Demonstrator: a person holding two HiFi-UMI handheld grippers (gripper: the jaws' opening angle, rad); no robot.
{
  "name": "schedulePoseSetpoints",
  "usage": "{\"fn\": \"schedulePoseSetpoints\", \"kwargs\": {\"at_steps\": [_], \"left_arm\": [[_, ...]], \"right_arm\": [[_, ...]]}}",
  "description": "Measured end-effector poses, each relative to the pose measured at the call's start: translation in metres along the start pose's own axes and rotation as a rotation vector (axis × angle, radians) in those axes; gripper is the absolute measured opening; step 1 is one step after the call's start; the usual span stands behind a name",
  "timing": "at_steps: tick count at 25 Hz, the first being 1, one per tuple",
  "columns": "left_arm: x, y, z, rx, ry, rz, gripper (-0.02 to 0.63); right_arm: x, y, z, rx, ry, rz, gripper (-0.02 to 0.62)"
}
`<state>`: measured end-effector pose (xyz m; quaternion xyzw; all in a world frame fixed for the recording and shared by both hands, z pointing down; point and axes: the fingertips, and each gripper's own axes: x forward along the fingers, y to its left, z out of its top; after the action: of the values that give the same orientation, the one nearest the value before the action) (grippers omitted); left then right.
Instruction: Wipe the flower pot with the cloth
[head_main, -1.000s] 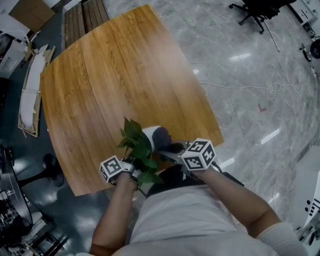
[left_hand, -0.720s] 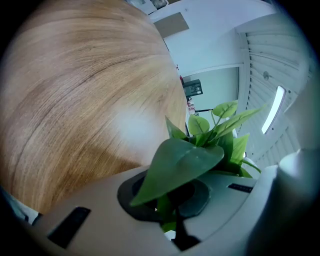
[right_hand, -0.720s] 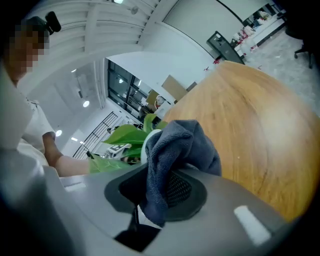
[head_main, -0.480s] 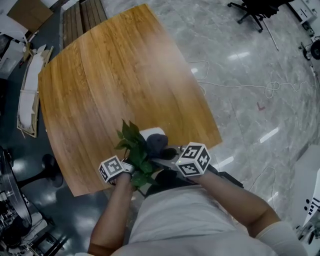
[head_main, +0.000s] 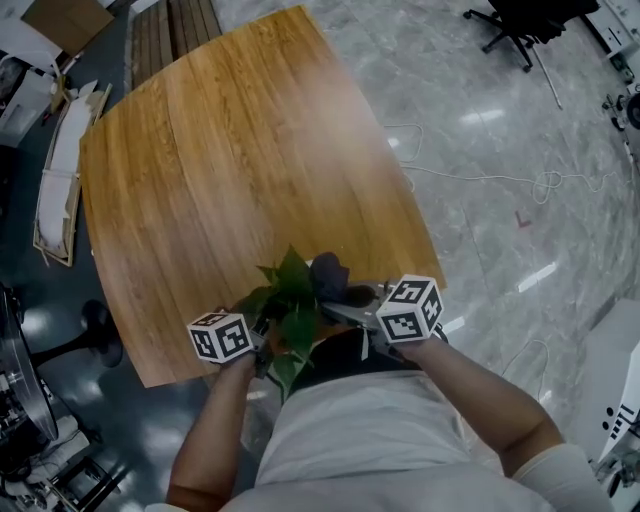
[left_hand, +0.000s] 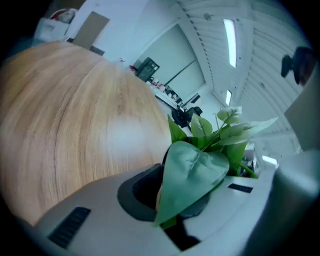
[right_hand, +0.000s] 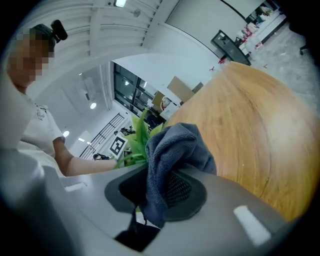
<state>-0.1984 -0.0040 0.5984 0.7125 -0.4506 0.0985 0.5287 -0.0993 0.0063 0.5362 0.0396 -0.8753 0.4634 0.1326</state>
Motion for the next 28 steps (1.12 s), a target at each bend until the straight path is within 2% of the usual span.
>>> {"fn": "schedulePoseSetpoints", "kwargs": {"at_steps": [2,4,8,10,12,15,19,23,26,28], "left_arm": [[-0.003,-0.006,0.006,0.073,-0.001,-0.014,0.011],[-0.008,-0.011,0.013,0.115,-0.015,-0.041,0.011],[-0.011,-0.025,0.014,0.186,0.017,-0.095,0.012],[-0.012,-0.027,0.01,0.195,0.03,-0.092,0.012],[-0.012,-0.018,0.005,0.176,0.035,-0.057,0.012],[-0.012,-0.004,0.003,0.146,0.041,-0.015,0.011],[-0.013,-0.001,0.0,0.099,0.038,-0.031,0.011],[-0.014,0.004,-0.003,0.047,0.029,-0.038,0.011],[-0.011,0.014,-0.004,0.005,0.027,-0.011,0.011],[-0.01,0.019,-0.009,-0.037,0.033,0.012,0.012]], "right_arm": [[0.0,0.015,0.009,-0.015,-0.011,0.035,0.071],[0.0,0.011,0.01,-0.012,-0.008,0.035,0.071],[-0.008,-0.038,-0.008,0.071,0.015,-0.059,0.071],[-0.01,-0.05,-0.014,0.098,0.015,-0.085,0.071],[-0.007,-0.044,-0.012,0.096,0.004,-0.075,0.071],[0.001,-0.012,0.006,0.059,-0.026,-0.002,0.071],[0.012,0.017,0.019,0.047,-0.054,0.065,0.071],[0.012,-0.034,0.001,0.112,-0.048,-0.025,0.071],[0.019,-0.079,-0.018,0.167,-0.013,-0.132,0.071],[0.024,-0.092,-0.025,0.17,0.0,-0.179,0.072]]}}
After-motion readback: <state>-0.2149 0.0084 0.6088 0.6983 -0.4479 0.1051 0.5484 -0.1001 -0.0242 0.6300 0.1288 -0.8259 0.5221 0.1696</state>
